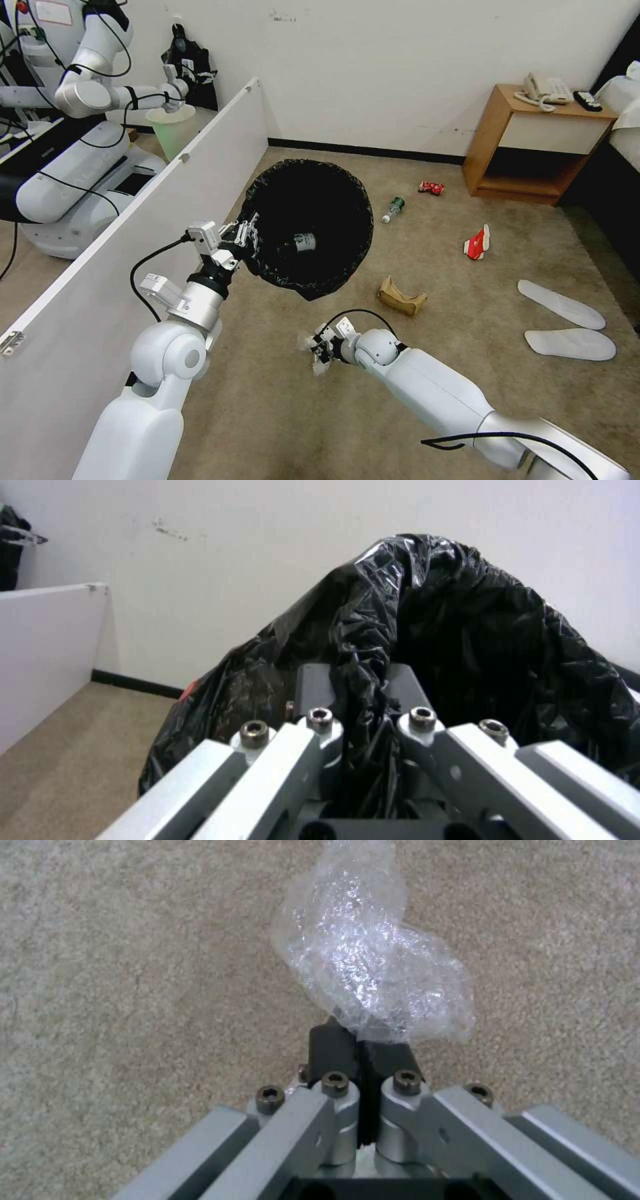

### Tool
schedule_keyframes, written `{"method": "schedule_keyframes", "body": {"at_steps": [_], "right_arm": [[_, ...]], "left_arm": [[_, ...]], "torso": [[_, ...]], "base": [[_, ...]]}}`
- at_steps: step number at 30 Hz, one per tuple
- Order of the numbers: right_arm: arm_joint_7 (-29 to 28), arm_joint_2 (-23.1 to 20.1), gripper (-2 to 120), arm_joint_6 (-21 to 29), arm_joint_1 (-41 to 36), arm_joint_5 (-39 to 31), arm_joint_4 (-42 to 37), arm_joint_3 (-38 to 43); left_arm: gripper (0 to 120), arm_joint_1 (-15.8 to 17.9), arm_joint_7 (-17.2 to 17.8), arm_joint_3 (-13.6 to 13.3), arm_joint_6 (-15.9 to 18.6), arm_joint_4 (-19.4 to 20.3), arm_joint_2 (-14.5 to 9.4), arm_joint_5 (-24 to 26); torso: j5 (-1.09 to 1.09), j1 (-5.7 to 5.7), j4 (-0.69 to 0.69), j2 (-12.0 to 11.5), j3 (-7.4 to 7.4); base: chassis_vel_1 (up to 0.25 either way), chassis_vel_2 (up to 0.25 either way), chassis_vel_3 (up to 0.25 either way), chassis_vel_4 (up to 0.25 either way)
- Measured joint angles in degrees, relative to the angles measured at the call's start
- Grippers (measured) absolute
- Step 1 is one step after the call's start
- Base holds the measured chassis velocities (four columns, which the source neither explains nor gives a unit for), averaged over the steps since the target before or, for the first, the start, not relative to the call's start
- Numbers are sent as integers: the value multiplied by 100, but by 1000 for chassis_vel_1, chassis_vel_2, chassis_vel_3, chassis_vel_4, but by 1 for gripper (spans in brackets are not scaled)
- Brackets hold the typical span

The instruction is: Pick up the trash bin, then pick up the garbage from the floor and place it into the trash bin.

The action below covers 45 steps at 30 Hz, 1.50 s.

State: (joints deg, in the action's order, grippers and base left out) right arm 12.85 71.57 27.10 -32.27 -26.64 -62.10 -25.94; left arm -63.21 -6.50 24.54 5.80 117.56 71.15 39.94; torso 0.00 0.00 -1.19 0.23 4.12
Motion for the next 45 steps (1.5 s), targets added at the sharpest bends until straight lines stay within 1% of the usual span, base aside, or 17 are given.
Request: {"method": "schedule_keyframes", "body": {"at_steps": [9, 12, 13, 15, 16, 17, 21, 24, 25, 28, 32, 34, 39, 41, 42, 44, 45], "right_arm": [[-12, -92, 0, -117, -58, -2, -52, 122], [-75, -354, 0, -239, -141, -28, -228, 385], [-75, -354, 0, -239, -141, -28, -228, 385], [-95, -636, 0, -354, -224, -32, -399, 620], [-95, -636, 0, -354, -224, -32, -399, 620], [-114, -833, 0, -405, -283, -33, -535, 805], [-126, -1060, 0, -469, -362, -25, -719, 1041], [-165, -1471, 0, -516, -533, 36, -1272, 1509], [-165, -1471, 0, -516, -533, 36, -1272, 1509], [-181, -1804, 0, -576, -782, 207, -1813, 1950], [-184, -1961, 0, -648, -964, 363, -2067, 2217], [-179, -2166, 0, -765, -1280, 525, -2440, 2644], [-159, -2276, 0, -812, -1497, 579, -2718, 2927], [-22, -2422, 0, -865, -1821, 677, -3135, 3372], [40, -2495, 0, -895, -1964, 714, -3331, 3591], [64, -2525, 0, -908, -2016, 723, -3410, 3676], [112, -2617, 0, -940, -2153, 736, -3621, 3894]], "left_arm": [[4, -7, -2, 11, -3, 5, -9, -3], [4, -9, -1, 22, -3, 7, -30, 3], [4, -9, -1, 22, -3, 7, -30, 3], [4, -5, 8, 23, -3, 7, -46, 19], [4, -5, 8, 23, -3, 7, -46, 19], [4, 9, 24, 16, -3, -1, -61, 33], [4, 38, 44, -9, 8, -20, -71, 49], [4, 101, 84, -51, 57, -33, -85, 100], [4, 101, 84, -51, 57, -33, -85, 100], [4, 122, 105, -63, 86, -37, -120, 125], [4, 125, 116, -70, 99, -41, -141, 135], [4, 138, 142, -89, 133, -44, -160, 150], [4, 145, 171, -110, 168, -48, -162, 151], [4, 151, 218, -149, 232, -63, -169, 144], [4, 156, 238, -168, 260, -76, -177, 133], [4, 158, 246, -175, 269, -81, -179, 130], [4, 164, 262, -192, 287, -95, -183, 124]], "torso": [[0, 0, 1, 0, 0], [1, 0, 0, 0, 0], [1, 0, 0, 0, 0], [1, 0, 0, 0, 0], [1, 0, 0, 0, 0], [1, 0, -2, 0, 0], [2, 0, -2, 0, 0], [1, 0, 1, 0, 0], [1, 0, 1, 0, 0], [1, 0, 1, 0, 0], [0, 0, 0, 0, 0], [2, 0, -1, 0, 0], [1, 0, -1, 0, 0], [2, 0, 1, 0, 0], [2, 0, -1, 0, 0], [2, 0, -1, 0, 0], [1, 0, -1, 0, 0]], "base": [[0, 0, 0, 0], [0, 0, 0, 0], [0, 0, 0, 0], [0, 0, 0, 0], [0, 0, 0, 0], [0, 0, 0, 0], [0, 0, 0, 0], [0, 0, 0, 0], [0, 0, 0, 0], [0, 0, 0, 0], [0, 0, 0, 0], [0, 0, 0, 0], [0, 0, 0, 0], [0, 0, 0, 0], [0, 0, 0, 0], [0, 0, 0, 0], [0, 0, 0, 0]]}}
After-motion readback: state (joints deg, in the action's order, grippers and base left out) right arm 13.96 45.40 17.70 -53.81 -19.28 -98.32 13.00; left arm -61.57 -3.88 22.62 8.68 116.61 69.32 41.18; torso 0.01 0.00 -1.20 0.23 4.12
